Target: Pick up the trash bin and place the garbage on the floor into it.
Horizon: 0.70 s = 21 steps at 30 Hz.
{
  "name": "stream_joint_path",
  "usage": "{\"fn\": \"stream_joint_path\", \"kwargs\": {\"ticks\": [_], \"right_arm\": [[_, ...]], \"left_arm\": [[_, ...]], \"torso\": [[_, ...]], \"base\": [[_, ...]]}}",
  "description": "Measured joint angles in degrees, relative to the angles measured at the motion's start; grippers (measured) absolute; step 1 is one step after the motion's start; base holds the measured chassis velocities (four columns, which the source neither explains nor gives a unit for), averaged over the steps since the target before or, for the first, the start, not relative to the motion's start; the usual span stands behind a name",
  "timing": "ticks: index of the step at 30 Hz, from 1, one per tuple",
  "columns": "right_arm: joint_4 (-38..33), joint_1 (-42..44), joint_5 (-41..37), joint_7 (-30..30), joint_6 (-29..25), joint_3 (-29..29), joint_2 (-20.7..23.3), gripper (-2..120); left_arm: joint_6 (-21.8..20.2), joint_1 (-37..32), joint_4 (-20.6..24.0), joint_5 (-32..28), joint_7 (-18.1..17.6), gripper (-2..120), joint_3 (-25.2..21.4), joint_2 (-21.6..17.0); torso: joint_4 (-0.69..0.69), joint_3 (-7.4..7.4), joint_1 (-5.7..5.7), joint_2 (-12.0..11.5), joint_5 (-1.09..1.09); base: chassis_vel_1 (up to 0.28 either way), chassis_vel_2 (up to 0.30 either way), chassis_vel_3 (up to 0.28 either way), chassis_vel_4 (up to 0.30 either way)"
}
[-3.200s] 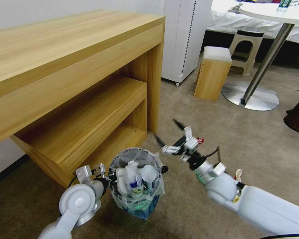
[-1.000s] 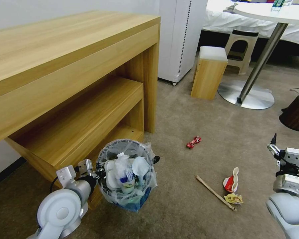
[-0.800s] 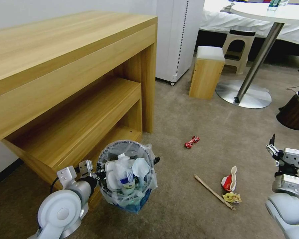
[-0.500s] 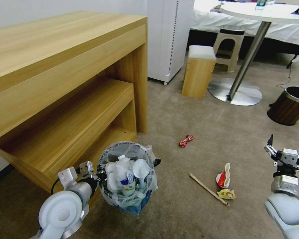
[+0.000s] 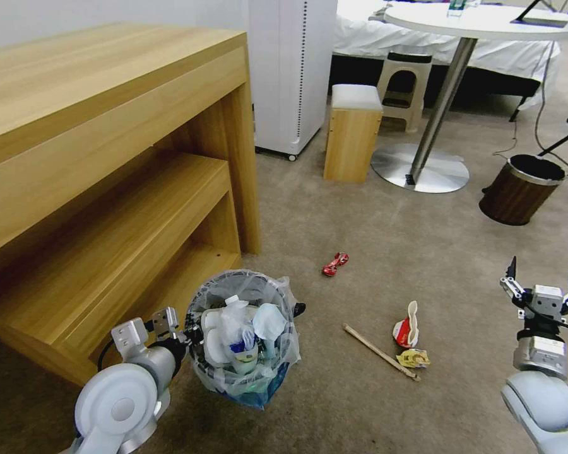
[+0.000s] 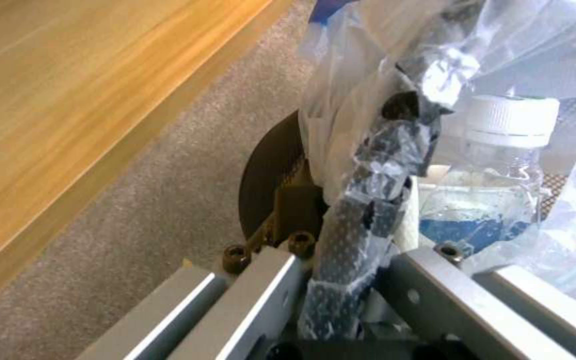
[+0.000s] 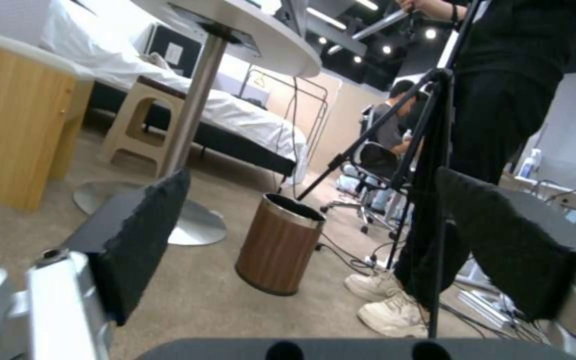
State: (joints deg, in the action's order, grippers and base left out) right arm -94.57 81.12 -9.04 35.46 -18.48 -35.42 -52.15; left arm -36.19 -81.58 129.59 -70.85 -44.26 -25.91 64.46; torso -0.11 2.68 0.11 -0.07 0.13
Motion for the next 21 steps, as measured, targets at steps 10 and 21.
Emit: {"fn": "stream_joint_path", "kwargs": {"ticks": [10, 21], "right_arm": [[-0.5, 0.8, 0.5, 0.0, -0.7, 0.3, -0.4, 100], [-1.8, 1.2, 0.3, 0.0, -1.0, 0.2, -0.3, 100]], "left_arm": [[0.1, -1.1, 0.2, 1.1, 0.5, 0, 0.1, 0.5], [0.0, -1.8, 0.9, 1.4, 0.6, 0, -0.2, 0.6]], "torso": [[0.01, 0.0, 0.0, 0.0, 0.0], [0.01, 0.0, 0.0, 0.0, -0.01]], "base": [[-0.005, -0.005, -0.004, -0.004], [0.0, 0.0, 0.0, 0.0]]}}
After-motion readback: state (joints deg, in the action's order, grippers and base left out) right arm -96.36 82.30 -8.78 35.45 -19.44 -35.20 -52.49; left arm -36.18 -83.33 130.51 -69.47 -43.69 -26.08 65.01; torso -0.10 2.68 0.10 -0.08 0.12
